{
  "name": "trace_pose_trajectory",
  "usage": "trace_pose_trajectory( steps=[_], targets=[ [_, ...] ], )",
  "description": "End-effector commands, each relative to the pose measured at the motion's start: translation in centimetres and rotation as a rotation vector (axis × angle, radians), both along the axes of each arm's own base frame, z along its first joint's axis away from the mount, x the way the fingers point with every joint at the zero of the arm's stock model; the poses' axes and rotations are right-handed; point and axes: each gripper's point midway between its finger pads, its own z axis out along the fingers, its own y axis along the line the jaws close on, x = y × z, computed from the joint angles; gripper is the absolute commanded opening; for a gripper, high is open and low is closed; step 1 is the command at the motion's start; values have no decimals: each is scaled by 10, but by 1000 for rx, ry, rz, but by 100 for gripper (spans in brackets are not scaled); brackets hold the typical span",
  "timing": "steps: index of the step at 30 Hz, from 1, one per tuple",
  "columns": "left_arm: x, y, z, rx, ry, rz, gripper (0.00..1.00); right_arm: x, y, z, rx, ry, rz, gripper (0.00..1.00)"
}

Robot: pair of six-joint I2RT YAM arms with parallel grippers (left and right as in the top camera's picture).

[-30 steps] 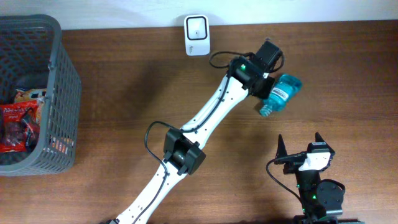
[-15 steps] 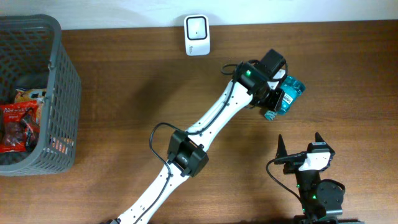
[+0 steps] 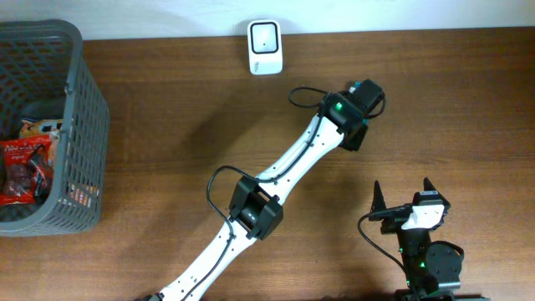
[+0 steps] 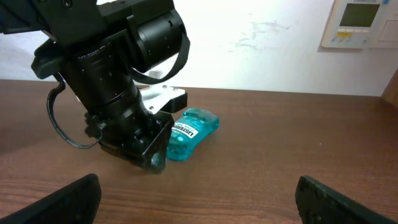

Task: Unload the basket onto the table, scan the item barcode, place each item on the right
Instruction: 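Carry the bottle to the scanner, then set it down right of it, then reach the left gripper back into the basket and grasp a snack packet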

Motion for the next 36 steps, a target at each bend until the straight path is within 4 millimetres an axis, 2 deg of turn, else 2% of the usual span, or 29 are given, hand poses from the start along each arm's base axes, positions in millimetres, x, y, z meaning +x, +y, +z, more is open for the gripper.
trace_pose_trajectory(
  steps=[1,5,10,13,14,15,18,20,21,23,24,26,27,28,30,32,33,36],
  targets=[
    [5,-5,-12,-23,-2,3,40,0,1,-4,3,6,4,99],
    [-8,-41,-2,-206,75,-75,43,0,1,-4,3,6,4,99],
    [-9,-46,9,-246,85,-90,44,0,1,-4,3,6,4,99],
    [-1,-48,54,-305,18,-93,43,0,1,-4,3,6,4,99],
    [9,-39,85,-331,-23,-77,45,0,1,-4,3,6,4,99],
    [21,-17,116,-327,-63,-34,46,0,1,-4,3,6,4,98],
    [39,55,172,-274,-101,86,58,0,1,-4,3,6,4,99],
    [40,120,223,-267,-112,180,61,0,1,-4,3,6,4,99],
    [38,161,259,-279,-141,241,60,0,1,-4,3,6,4,99],
    [24,230,315,-289,-208,325,63,0,1,-4,3,6,4,98],
    [17,259,347,-313,-280,324,68,0,1,-4,3,6,4,99],
    [-2,310,402,-353,-413,401,71,0,1,-4,3,6,4,99],
    [-9,329,417,-361,-454,434,77,0,1,-4,3,6,4,99],
    [-25,373,446,-355,-544,513,82,0,1,-4,3,6,4,99],
    [-43,426,464,-248,-642,553,94,0,1,-4,3,6,4,98],
    [-66,520,463,-5,-684,849,98,0,1,-4,3,6,4,99],
    [-70,548,451,45,-640,928,99,0,1,-4,3,6,4,99],
    [-76,600,404,105,-463,1076,99,0,1,-4,3,6,4,99]
  ],
)
